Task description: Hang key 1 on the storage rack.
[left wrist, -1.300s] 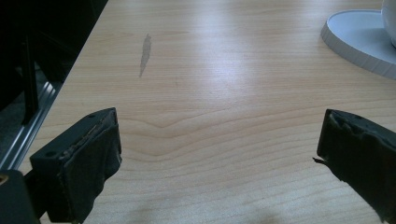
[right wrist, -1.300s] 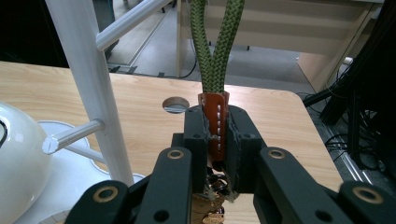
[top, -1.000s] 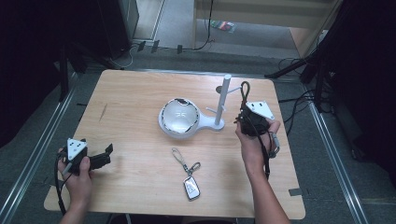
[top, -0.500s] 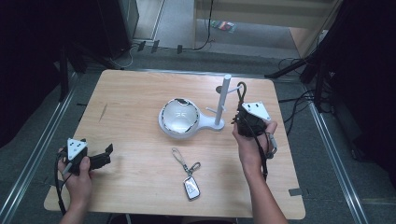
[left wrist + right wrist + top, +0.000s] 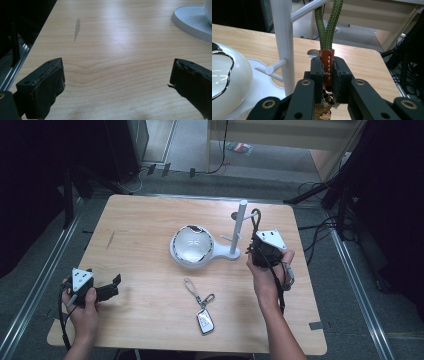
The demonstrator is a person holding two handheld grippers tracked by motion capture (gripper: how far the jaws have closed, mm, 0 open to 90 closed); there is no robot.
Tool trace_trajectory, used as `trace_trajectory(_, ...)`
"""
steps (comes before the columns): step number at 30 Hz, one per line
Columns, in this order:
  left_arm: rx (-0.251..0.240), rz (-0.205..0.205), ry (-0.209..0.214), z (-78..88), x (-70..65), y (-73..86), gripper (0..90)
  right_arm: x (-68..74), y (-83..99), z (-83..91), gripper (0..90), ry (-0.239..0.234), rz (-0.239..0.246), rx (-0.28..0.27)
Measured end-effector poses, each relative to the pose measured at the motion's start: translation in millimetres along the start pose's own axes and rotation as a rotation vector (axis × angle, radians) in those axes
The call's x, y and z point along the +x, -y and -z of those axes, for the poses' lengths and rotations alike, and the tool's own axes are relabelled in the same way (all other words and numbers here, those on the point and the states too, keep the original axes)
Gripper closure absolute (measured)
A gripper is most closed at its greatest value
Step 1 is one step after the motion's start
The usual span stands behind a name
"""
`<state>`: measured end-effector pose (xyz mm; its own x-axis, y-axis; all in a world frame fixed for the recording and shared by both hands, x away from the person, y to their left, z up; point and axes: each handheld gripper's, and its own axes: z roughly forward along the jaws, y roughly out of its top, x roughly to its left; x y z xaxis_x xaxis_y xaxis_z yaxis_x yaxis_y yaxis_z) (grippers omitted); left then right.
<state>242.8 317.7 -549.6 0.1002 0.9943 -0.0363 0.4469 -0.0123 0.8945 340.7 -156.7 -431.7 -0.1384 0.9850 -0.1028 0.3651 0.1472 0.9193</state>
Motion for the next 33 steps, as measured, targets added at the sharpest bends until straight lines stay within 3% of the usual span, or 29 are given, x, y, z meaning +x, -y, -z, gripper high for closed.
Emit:
trace_trajectory(14, 0.002, -0.001, 0.001, 0.2, 0.2, 0.0, 0.0, 4.3, 2.9, -1.1, 81.2, -0.009, 0.002, 0.004)
trace_trajectory(33, 0.002, 0.000, 0.001, 0.1, 0.2, 0.0, 0.0, 13.3, 11.0, -7.6, 81.1, -0.066, 0.018, 0.018)
